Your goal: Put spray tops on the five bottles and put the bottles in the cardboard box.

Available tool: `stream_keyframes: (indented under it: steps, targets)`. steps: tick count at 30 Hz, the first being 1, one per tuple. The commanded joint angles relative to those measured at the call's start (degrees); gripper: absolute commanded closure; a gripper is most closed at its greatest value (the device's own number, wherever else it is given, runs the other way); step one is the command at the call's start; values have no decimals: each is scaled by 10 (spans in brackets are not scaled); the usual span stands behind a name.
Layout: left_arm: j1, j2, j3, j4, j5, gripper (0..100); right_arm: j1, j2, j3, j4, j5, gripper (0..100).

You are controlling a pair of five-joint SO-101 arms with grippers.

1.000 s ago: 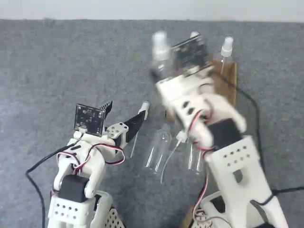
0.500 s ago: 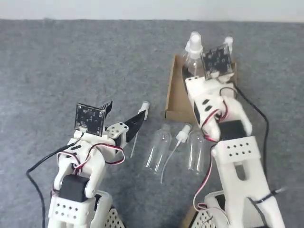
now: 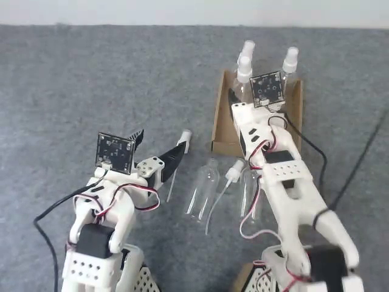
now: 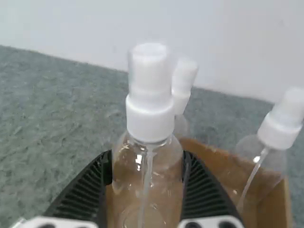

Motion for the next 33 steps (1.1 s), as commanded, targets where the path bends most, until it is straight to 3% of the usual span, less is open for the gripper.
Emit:
stream_keyframes:
  steps: [1, 14, 28, 33]
  targets:
    - [-1, -7, -2, -15, -1, 689, 7, 49, -50, -75, -34, 992]
    - [-1, -7, -2, -15, -1, 689, 6, 174, -50, -197, -44, 992]
    - [-1, -7, -2, -15, -1, 689, 3, 183, -47, -197, -43, 983]
    - [-1, -7, -2, -15, -1, 689, 2, 182, -47, -183, -42, 860]
